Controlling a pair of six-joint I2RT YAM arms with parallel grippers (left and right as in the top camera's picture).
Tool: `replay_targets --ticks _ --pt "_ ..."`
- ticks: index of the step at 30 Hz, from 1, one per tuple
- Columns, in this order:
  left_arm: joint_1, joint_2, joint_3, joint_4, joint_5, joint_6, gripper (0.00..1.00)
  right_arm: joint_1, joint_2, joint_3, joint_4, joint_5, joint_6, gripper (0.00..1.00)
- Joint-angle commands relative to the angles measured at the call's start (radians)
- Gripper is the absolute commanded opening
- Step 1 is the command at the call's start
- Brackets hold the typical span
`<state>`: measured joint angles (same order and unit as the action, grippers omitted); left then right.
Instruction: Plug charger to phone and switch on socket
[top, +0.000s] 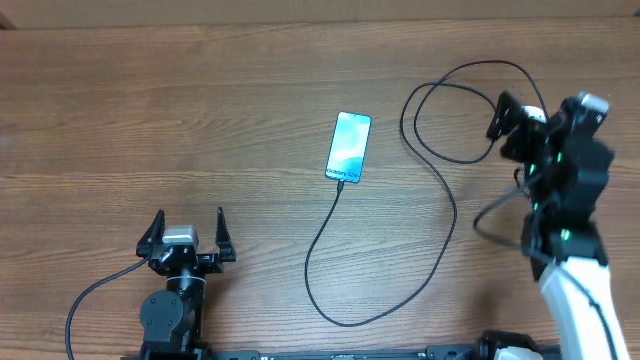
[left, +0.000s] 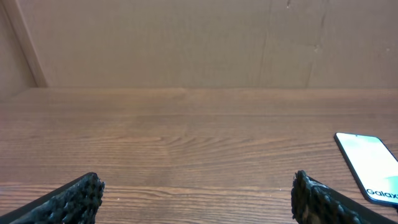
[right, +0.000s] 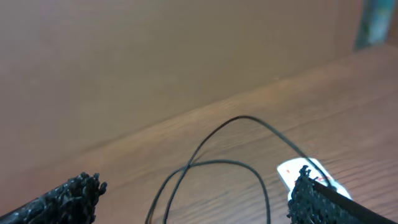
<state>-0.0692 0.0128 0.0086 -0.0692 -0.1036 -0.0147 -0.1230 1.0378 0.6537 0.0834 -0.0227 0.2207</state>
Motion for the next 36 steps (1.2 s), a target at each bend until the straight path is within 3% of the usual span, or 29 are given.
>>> replay_targets --ticks 1,6,22,36 --pt "0.01 -0.009 -0.004 0.0 0.011 0.023 1.0 0.045 -0.106 -0.096 0.045 -0.069 -0.161 1.0" --pt "0.01 -0.009 -0.004 0.0 0.011 0.023 1.0 0.108 -0.263 -0.205 0.043 -0.068 -0.257 1.0" --pt "0.01 -0.009 -0.004 0.0 0.011 0.023 1.0 0.124 -0.71 -0.551 0.051 -0.069 -0.213 1.0" --pt "0.01 -0.009 -0.004 0.0 0.011 0.023 1.0 0.124 -0.859 -0.646 -0.014 -0.066 -0.165 1.0"
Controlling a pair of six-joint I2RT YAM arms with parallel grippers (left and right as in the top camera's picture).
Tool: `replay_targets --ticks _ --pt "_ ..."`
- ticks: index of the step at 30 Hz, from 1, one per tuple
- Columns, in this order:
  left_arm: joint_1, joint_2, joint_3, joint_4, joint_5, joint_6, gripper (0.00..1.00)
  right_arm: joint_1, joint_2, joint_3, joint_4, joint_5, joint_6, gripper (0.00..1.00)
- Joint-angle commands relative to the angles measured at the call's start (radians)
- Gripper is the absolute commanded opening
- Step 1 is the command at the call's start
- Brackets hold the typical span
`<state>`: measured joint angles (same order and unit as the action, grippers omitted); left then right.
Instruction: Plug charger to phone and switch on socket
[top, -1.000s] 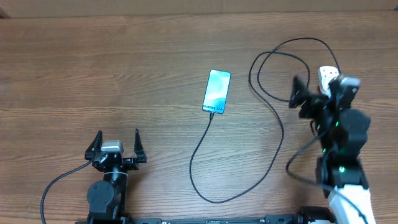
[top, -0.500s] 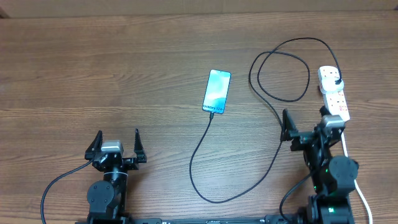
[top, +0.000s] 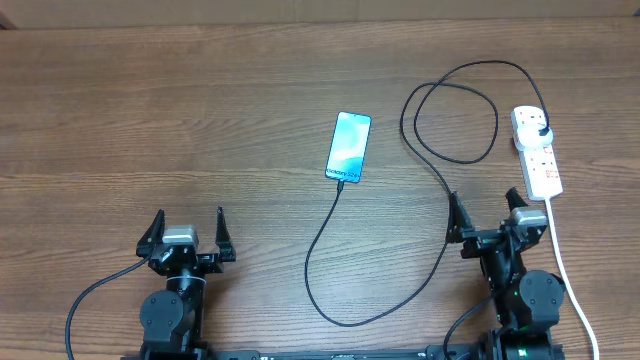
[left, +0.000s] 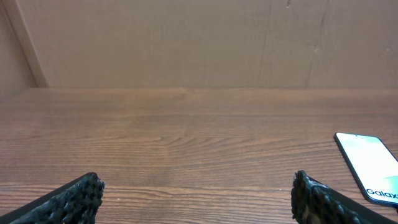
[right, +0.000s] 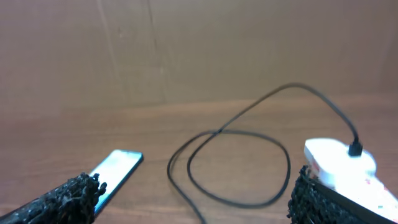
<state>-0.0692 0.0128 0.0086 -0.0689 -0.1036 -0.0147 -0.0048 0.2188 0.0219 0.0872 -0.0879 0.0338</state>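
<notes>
The phone (top: 349, 147) lies mid-table with its screen lit, and the black charger cable (top: 330, 260) is plugged into its near end. That cable loops right to a plug in the white socket strip (top: 537, 150) at the far right. From the right wrist, the phone (right: 115, 169), cable (right: 236, 134) and strip (right: 339, 163) all show ahead. My right gripper (top: 490, 225) rests open near the front edge, below the strip. At the front left my left gripper (top: 187, 232) stands open and empty, with the phone's (left: 368, 165) edge at its right.
The wooden table (top: 180, 110) is backed by a brown cardboard wall (left: 186, 37). The strip's white lead (top: 568, 280) runs down the right side past my right arm.
My right arm has moved from over the socket strip back to the front right of the table, uncovering the strip. The left arm, phone and cable are unchanged.
</notes>
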Motion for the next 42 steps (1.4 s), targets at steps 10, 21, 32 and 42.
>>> replay_targets --ticks 10,21,32,42 --pt "0.01 -0.009 -0.004 0.0 0.011 0.023 1.0 0.005 -0.217 -0.014 -0.163 0.008 0.021 1.0" --pt "0.01 -0.009 -0.004 0.0 0.011 0.023 1.0 0.006 -0.217 -0.014 -0.164 -0.002 0.009 1.0" --pt "0.01 -0.009 -0.004 0.0 0.011 0.023 1.0 0.005 -0.217 -0.014 -0.149 -0.167 -0.163 1.0" --pt "0.01 -0.008 -0.004 -0.001 0.011 0.023 1.0 0.005 -0.217 -0.014 -0.149 -0.164 -0.163 1.0"
